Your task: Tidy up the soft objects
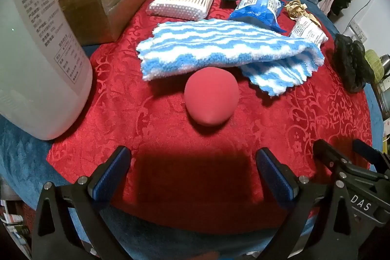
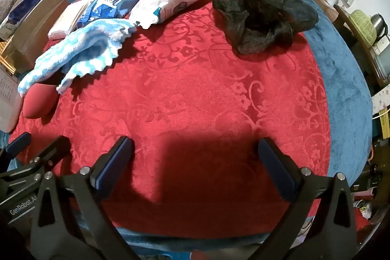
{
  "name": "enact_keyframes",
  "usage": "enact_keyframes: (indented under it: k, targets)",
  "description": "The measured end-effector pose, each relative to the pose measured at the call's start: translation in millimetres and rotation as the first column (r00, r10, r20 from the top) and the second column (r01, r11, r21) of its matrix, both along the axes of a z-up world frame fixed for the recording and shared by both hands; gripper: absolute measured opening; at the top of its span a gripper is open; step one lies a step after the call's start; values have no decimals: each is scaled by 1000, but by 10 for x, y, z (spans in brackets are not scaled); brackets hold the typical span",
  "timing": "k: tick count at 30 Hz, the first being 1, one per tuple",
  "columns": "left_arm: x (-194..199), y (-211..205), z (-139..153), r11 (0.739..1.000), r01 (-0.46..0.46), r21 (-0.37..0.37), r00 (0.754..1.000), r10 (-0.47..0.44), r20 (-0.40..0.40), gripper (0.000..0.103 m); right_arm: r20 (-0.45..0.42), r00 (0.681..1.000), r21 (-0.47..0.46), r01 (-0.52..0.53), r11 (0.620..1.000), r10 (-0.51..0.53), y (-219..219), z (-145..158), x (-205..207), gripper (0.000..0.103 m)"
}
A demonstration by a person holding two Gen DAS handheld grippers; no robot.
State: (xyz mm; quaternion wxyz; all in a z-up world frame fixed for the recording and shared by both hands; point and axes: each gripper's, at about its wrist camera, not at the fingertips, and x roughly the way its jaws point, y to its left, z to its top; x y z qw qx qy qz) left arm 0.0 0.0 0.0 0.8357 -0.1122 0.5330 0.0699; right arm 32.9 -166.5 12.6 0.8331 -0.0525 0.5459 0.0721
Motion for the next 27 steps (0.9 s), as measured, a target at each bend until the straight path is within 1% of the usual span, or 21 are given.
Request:
enact_keyframes:
  k: [16, 20, 27]
  targets:
    - [-2, 8, -8, 1000, 2, 0, 1000, -2, -9, 103, 0, 1000, -4, -1, 1000, 1, 5, 14, -4, 103]
    - [77, 8, 32, 1000, 4, 1, 1000, -4, -23, 103, -3, 1000, -5, 1, 1000, -1, 1, -6, 10, 103]
    - [162, -14, 12, 1000, 10, -1, 999, -10, -44, 103, -6, 1000, -5, 1, 1000, -1, -2, 3, 9, 103]
